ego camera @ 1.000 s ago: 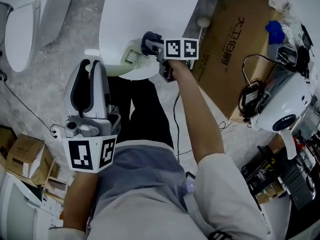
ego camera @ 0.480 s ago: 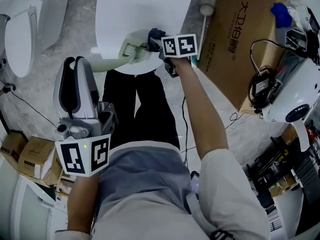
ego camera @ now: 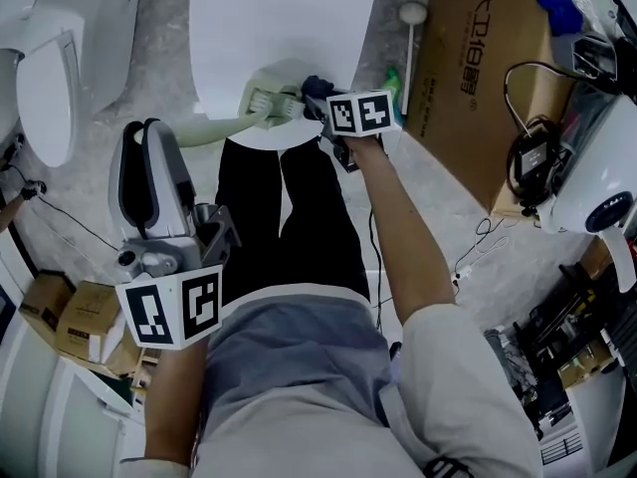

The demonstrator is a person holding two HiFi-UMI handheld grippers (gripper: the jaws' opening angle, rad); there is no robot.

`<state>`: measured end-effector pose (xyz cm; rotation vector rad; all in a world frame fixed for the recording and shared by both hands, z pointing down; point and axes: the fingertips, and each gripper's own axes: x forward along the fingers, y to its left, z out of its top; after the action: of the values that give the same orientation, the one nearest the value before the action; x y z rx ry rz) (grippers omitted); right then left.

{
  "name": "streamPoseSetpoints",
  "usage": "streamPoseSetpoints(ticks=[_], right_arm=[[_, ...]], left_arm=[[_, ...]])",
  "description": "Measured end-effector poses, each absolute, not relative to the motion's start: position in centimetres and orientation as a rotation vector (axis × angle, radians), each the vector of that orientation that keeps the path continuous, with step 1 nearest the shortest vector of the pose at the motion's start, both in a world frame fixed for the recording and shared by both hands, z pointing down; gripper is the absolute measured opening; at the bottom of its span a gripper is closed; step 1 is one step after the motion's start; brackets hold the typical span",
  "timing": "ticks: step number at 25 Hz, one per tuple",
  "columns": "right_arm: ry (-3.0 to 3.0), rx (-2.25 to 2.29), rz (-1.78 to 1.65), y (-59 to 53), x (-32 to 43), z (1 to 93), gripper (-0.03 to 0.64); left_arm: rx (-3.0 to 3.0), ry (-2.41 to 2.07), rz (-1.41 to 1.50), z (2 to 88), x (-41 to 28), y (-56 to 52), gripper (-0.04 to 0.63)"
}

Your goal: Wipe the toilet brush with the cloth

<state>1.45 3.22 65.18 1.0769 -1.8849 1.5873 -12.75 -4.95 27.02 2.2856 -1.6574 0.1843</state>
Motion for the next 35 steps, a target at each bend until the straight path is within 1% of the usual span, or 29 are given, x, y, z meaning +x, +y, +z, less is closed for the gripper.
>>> streamPoseSetpoints(ticks=[5,9,14,22,25,35], right_arm=[[-1.875,1.224,1.748,4.7,1.0,64.9,0.109],[-1.798,1.350,1.984,6.2,0.2,65.4,0.100],[-1.589,1.672,2.326,7.5,0.4,66.0,0.100],[-1.324,2.068,2.575,9.6,-0.4,66.1,0.098],[-1.295,2.095,2.601,9.9,-0.9,66.2,0.097],[-1.340,2.051,2.507,10.2,-2.0,66.0,0.095]], left_arm=[[2.283,-1.662,0.187,26.9,-12.7,-5.0,0.000],[2.277,-1.680,0.183,26.9,-13.0,-5.1,0.000],[2.275,-1.692,0.184,26.9,-12.5,-5.1,0.000],[2.271,-1.707,0.191,26.9,-12.2,-5.6,0.000],[2.271,-1.709,0.191,27.0,-12.2,-5.6,0.000],[2.274,-1.713,0.190,26.9,-12.2,-5.5,0.000]])
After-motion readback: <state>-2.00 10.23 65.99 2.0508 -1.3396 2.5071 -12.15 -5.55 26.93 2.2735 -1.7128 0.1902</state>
